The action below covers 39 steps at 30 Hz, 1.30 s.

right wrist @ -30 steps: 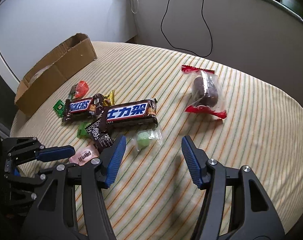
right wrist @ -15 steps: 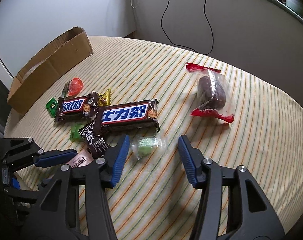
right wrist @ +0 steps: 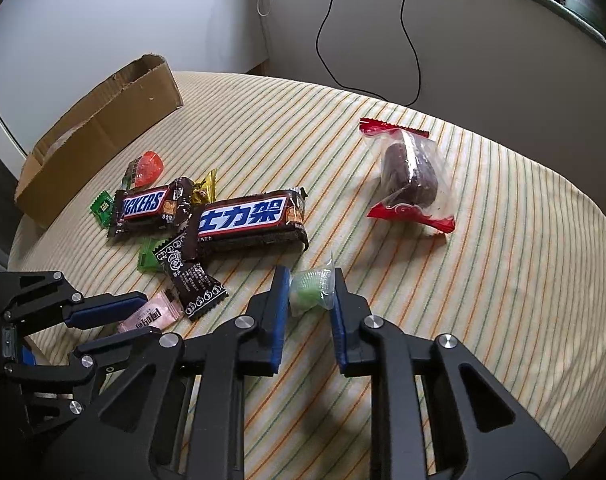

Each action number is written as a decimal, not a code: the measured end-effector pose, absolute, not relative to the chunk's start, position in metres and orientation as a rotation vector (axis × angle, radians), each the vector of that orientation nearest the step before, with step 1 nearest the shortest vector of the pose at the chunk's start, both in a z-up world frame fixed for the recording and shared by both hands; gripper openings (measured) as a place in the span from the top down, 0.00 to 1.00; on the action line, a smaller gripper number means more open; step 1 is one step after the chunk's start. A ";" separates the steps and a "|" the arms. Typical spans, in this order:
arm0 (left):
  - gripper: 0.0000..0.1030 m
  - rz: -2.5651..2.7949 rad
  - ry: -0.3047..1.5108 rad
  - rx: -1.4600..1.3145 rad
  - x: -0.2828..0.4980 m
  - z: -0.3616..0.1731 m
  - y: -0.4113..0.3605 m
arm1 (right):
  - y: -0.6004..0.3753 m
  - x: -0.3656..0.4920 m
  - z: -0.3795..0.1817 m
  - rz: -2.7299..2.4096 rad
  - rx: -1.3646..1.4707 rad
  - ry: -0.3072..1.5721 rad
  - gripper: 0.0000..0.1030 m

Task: Organize snacks
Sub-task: 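Grasp the pink wrapped candy with the left gripper while the right grasps the green candy, then carry the pink candy with the left gripper while the right carries the green candy toward the box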

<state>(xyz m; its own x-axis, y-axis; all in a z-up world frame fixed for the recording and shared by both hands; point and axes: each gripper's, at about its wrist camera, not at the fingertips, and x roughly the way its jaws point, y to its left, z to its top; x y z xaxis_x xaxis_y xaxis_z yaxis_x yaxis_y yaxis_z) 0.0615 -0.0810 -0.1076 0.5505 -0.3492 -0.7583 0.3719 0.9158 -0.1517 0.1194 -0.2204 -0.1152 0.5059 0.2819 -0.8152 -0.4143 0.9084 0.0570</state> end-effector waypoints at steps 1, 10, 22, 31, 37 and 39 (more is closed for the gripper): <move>0.83 -0.426 0.889 0.024 0.061 -0.107 -0.080 | -0.220 0.118 -0.115 0.419 -0.155 0.950 0.81; 0.83 -0.422 0.858 -0.013 0.051 -0.095 -0.066 | -0.221 0.110 -0.106 0.420 -0.151 0.927 0.81; 0.83 -0.377 0.792 -0.054 0.041 -0.069 -0.031 | -0.212 0.105 -0.088 0.435 -0.159 0.889 0.81; 0.83 -0.295 0.744 -0.092 0.043 -0.055 0.014 | -0.177 0.114 -0.067 0.478 -0.178 0.850 0.81; 0.83 -0.226 0.717 -0.128 0.044 -0.049 0.049 | -0.147 0.124 -0.054 0.513 -0.199 0.824 0.81; 0.83 -0.205 0.708 -0.135 0.044 -0.047 0.059 | -0.138 0.127 -0.051 0.526 -0.206 0.818 0.81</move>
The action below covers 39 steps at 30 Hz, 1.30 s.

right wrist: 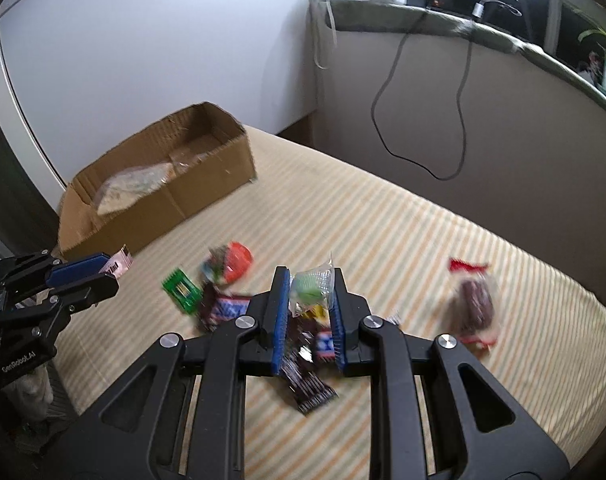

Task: Organize snacks
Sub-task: 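Carry the pink candy with the left gripper while the right carries the green candy toward the box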

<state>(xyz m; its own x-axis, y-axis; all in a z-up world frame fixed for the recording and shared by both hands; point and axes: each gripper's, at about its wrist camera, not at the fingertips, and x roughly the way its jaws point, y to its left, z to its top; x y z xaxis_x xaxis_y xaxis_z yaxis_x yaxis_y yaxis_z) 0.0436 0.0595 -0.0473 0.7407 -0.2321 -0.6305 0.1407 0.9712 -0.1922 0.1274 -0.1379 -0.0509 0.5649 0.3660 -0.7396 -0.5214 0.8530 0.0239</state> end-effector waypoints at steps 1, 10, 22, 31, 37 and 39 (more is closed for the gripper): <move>0.83 -0.194 0.704 -0.138 0.044 -0.047 0.064 | -0.131 0.130 -0.049 0.533 -0.212 0.814 0.81; 0.83 -0.095 0.681 -0.164 0.045 -0.045 0.111 | -0.082 0.146 -0.040 0.594 -0.241 0.799 0.81; 0.83 -0.025 0.689 -0.189 0.047 -0.053 0.149 | -0.009 0.171 -0.037 0.686 -0.282 0.784 0.81; 0.83 -0.013 0.698 -0.201 0.050 -0.059 0.162 | 0.034 0.193 -0.041 0.741 -0.281 0.805 0.81; 0.83 -0.005 0.705 -0.204 0.053 -0.062 0.166 | 0.060 0.209 -0.049 0.766 -0.275 0.825 0.81; 0.83 -0.002 0.708 -0.207 0.054 -0.063 0.168 | 0.067 0.215 -0.054 0.767 -0.276 0.837 0.81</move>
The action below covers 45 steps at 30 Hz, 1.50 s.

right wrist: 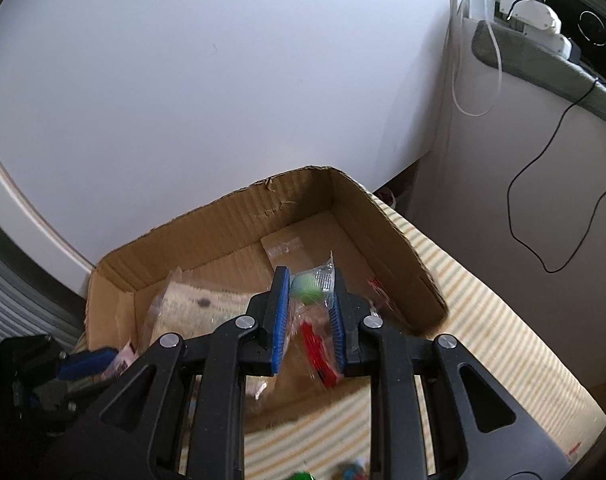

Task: Organize snacks
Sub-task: 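Carry the pink candy with the left gripper while the right carries the green candy toward the box, then open both grippers over the box and withdraw toward the snack pile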

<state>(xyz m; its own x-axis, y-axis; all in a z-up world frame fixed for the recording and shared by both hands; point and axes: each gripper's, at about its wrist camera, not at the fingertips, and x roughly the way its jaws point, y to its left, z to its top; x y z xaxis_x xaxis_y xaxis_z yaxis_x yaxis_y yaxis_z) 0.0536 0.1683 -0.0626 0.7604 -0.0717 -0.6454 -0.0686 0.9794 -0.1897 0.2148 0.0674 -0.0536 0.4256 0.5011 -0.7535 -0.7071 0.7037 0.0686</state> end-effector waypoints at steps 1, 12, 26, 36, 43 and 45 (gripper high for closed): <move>0.83 0.000 0.710 -0.208 0.054 -0.063 0.169 | 0.070 0.217 -0.055 0.768 -0.276 0.842 0.81; 0.82 0.009 0.722 -0.204 0.059 -0.063 0.172 | 0.089 0.231 -0.070 0.791 -0.275 0.877 0.81; 0.49 0.034 0.708 -0.202 0.056 -0.058 0.170 | 0.091 0.227 -0.064 0.787 -0.282 0.850 0.23; 0.48 0.042 0.691 -0.192 0.045 -0.049 0.162 | 0.074 0.215 -0.048 0.762 -0.291 0.815 0.15; 0.48 0.013 0.694 -0.190 0.041 -0.047 0.147 | 0.041 0.198 -0.032 0.737 -0.282 0.780 0.15; 0.48 -0.005 0.692 -0.184 0.039 -0.045 0.140 | 0.029 0.193 -0.029 0.730 -0.277 0.773 0.15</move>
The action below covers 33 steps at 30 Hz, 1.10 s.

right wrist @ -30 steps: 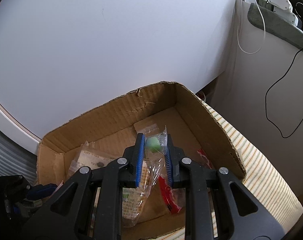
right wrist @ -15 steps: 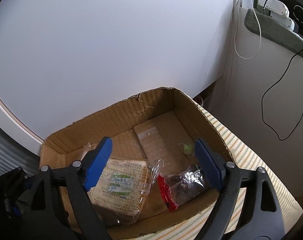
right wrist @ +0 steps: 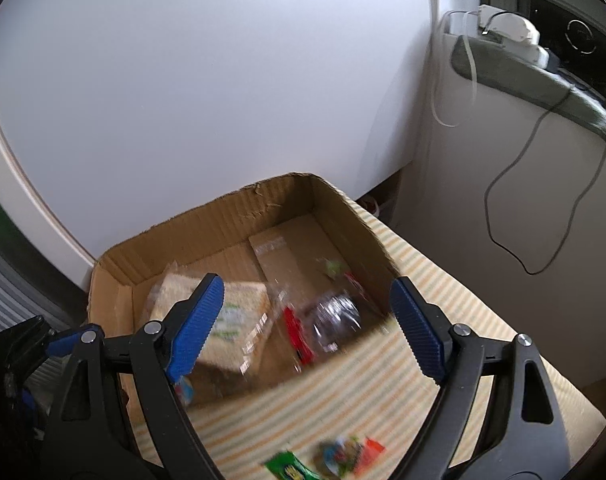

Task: Organize snacks
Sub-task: 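Open both grippers over the box and withdraw toward the snack pile, then grasp the Snickers bar with the left gripper while the right grasps the blue-lettered chocolate bar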

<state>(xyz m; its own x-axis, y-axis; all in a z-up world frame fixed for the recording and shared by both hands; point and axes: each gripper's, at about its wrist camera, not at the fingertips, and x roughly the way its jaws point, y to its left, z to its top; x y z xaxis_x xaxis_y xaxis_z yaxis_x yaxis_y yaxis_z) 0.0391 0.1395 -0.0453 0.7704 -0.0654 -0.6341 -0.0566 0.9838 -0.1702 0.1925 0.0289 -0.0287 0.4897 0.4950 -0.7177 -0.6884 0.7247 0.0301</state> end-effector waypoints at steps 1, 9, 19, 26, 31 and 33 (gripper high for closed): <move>0.48 -0.012 0.690 -0.179 0.039 -0.045 0.135 | 0.021 0.190 -0.027 0.725 -0.274 0.768 0.15; 0.48 -0.080 0.685 -0.161 0.038 -0.043 0.103 | -0.046 0.165 -0.018 0.679 -0.220 0.742 0.15; 0.49 -0.180 0.718 -0.145 0.044 -0.053 0.059 | -0.136 0.136 -0.029 0.612 -0.140 0.773 0.15; 0.58 -0.241 0.751 -0.118 0.055 -0.061 0.033 | -0.177 0.126 -0.057 0.569 -0.099 0.837 0.15; 0.61 -0.278 0.775 -0.116 0.064 -0.066 0.020 | -0.195 0.126 -0.074 0.555 -0.040 0.895 0.20; 0.61 -0.291 0.782 -0.113 0.068 -0.067 0.016 | -0.199 0.128 -0.080 0.547 -0.015 0.924 0.22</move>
